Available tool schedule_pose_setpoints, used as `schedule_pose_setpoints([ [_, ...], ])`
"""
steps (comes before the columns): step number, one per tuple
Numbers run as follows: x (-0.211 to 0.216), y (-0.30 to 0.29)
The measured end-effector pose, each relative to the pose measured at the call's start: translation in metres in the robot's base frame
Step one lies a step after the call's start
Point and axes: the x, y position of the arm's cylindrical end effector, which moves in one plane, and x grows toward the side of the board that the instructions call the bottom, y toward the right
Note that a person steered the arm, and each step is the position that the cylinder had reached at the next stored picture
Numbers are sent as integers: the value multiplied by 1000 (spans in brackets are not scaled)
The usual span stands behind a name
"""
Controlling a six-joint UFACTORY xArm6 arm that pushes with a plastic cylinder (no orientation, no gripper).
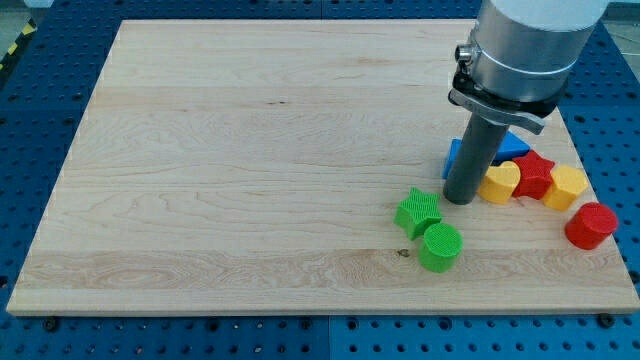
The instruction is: Place the blue cube on top of the green star
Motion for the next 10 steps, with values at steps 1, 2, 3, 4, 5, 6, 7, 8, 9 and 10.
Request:
schedule_pose_setpoints([
  [1, 7, 21],
  [2, 39, 44],
  [3, 54, 71],
  [4, 80, 102],
  [5, 87, 143],
  [6, 88, 189],
  [7, 84, 199],
  [8, 61, 199],
  [9, 43, 197],
  [10, 29, 194],
])
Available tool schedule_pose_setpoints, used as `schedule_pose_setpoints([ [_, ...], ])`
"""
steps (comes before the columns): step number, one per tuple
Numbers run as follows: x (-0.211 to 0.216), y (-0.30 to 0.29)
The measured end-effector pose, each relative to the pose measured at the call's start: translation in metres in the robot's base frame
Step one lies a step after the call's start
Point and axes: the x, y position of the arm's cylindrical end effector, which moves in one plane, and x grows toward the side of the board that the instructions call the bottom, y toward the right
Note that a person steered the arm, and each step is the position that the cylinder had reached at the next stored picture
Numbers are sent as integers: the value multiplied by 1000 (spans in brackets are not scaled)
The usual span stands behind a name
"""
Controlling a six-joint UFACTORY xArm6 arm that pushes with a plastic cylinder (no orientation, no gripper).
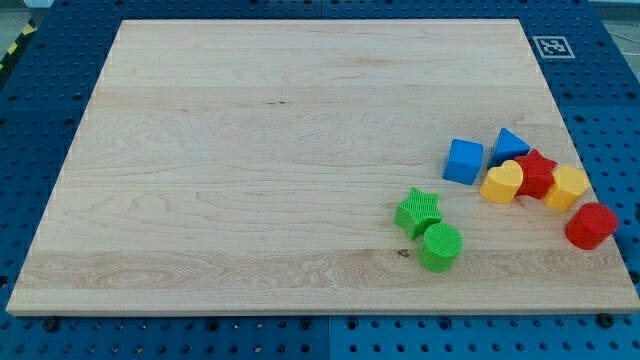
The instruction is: Place the blue cube on top of the green star
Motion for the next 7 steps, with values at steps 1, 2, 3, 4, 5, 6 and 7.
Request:
schedule_pose_setpoints([
  [1, -12, -7],
  [2, -17, -41],
  [3, -35, -62],
  [4, -60, -62],
  [5, -72, -74],
  [6, -77, -94],
  [7, -74, -111],
])
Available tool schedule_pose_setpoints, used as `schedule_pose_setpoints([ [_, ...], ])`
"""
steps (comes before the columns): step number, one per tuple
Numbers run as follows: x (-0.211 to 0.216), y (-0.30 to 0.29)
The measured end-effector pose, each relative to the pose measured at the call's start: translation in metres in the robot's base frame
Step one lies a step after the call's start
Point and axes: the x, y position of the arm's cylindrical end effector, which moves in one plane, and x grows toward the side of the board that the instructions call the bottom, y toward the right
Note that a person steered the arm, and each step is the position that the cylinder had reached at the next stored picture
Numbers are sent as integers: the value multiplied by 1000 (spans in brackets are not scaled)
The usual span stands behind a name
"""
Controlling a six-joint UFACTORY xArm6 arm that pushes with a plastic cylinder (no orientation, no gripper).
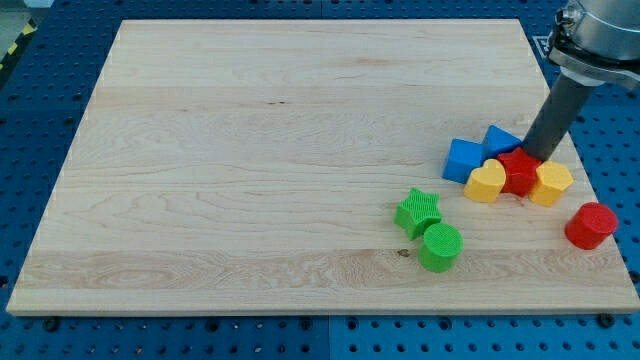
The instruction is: Place the blue cube on top of the green star
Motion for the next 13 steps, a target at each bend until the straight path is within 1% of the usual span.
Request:
schedule_pose_setpoints([
  [2, 2, -30],
  [4, 2, -76],
  [6, -12, -92],
  [8, -7, -103],
  [9, -7, -125],
  [10, -18, -148],
  [11, -49, -175],
  [12, -54, -201],
  [13, -32, -202],
])
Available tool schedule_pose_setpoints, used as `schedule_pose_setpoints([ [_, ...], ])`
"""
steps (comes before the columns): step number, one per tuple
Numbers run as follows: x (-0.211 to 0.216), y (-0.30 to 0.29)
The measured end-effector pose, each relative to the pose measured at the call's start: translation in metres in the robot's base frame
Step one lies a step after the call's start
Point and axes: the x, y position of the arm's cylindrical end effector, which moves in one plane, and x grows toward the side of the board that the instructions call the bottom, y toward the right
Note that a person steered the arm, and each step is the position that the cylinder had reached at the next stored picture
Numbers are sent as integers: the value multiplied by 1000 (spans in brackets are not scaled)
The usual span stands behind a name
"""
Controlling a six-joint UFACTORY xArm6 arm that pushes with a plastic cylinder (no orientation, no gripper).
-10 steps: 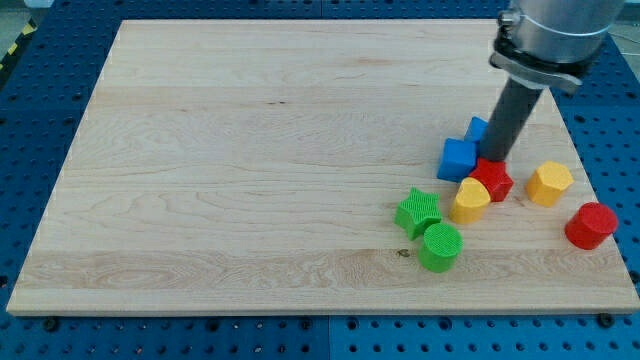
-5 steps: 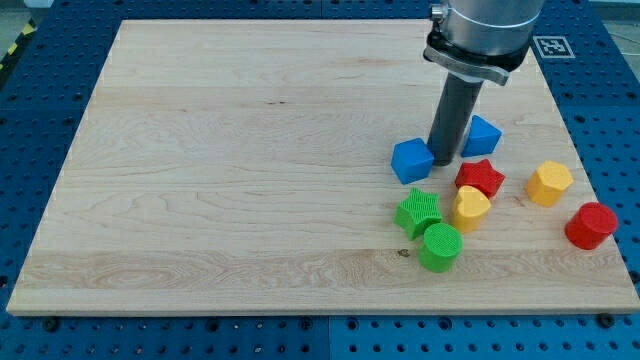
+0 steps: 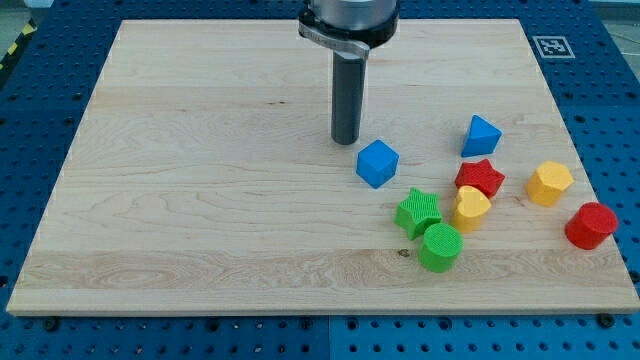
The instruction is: Place the blue cube on top of the green star
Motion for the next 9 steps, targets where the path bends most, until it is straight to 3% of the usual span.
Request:
schedule_pose_setpoints([
  [3, 29, 17],
  [9, 32, 62],
])
